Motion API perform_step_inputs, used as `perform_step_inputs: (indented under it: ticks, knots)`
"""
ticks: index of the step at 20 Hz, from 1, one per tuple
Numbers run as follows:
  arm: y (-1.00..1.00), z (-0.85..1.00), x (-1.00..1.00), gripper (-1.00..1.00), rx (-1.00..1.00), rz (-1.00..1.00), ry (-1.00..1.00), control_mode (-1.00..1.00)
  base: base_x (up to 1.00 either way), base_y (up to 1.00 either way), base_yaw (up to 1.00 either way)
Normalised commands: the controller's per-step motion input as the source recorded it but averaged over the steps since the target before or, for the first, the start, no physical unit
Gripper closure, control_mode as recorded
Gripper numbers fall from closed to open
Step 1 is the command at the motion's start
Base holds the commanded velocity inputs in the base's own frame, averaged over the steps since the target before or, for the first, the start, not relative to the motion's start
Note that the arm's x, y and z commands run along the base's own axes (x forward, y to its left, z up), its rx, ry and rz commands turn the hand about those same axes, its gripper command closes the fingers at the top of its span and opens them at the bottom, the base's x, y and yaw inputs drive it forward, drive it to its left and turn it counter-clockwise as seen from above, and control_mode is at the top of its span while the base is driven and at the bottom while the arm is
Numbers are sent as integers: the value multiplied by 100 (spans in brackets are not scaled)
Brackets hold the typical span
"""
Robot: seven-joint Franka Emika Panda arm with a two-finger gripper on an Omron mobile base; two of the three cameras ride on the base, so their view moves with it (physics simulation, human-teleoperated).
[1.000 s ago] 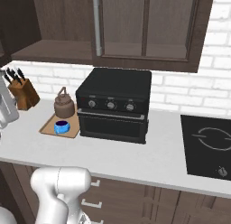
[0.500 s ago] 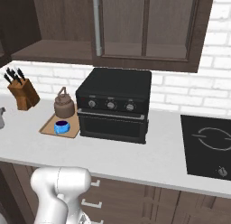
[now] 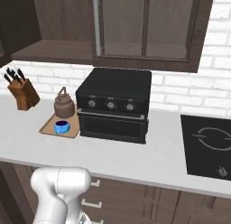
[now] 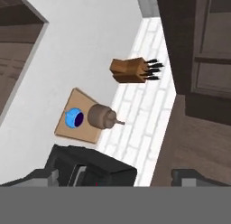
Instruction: Pick the kettle from the counter and place it on the tray. Then pick the mug from the cabinet and place it on the tray. Then close the cabinet doors.
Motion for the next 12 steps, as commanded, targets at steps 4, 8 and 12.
perform_step_inputs:
  ticks: [4, 8, 12]
  knots:
    - [14, -4, -22, -100, 4, 11, 6, -100, 0, 0, 0]
    - [8, -3, -26, -100, 5, 14, 1, -100, 0, 0, 0]
    - [22, 0, -30, -100, 16, 3, 0, -100, 0, 0, 0]
